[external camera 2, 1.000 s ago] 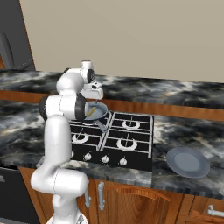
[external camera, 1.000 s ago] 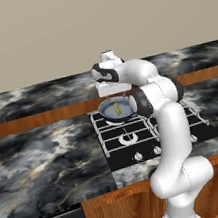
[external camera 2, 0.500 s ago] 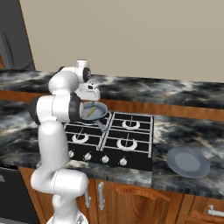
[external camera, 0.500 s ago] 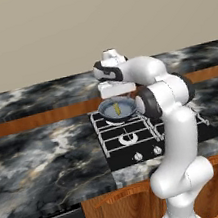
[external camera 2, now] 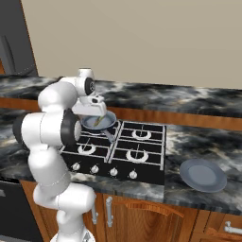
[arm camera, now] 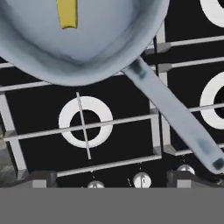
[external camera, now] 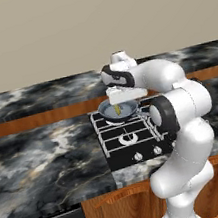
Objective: Pick up the butter stick and place it in the pan. Then turn on the burner for the pan.
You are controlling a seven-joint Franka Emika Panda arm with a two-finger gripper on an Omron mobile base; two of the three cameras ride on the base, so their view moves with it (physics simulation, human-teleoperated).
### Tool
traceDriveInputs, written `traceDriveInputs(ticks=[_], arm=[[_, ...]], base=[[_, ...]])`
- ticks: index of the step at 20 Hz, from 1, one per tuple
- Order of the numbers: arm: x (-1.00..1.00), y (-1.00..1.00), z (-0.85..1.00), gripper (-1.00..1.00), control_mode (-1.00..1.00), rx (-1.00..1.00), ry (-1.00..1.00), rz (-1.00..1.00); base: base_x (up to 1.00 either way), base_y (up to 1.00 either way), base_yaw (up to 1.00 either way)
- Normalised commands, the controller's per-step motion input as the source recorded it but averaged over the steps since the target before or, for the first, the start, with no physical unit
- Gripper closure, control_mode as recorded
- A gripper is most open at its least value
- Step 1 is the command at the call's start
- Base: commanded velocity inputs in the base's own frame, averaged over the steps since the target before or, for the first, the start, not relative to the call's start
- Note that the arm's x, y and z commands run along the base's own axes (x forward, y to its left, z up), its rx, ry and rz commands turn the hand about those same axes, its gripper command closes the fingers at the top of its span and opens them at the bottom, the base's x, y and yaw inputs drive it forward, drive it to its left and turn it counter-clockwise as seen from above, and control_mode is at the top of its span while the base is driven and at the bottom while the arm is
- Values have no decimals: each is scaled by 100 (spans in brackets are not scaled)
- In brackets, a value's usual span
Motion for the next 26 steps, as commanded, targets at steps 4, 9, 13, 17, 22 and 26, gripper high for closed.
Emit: traceDriveInputs(ticks=[4, 9, 13, 17, 22, 26], arm=[[-74, -9, 4, -100, -100, 0, 3, 0], [-65, -11, 0, -100, -100, 0, 0, 0], [-34, -16, 5, -100, -100, 0, 0, 0], [-26, -19, 1, -100, -100, 0, 0, 0], [-16, -24, 0, -100, -100, 0, -1, 1], [-3, -29, -7, -100, -100, 0, -10, 12]], base=[[0, 0, 0], [0, 0, 0], [0, 0, 0], [0, 0, 0], [0, 0, 0], [0, 0, 0]])
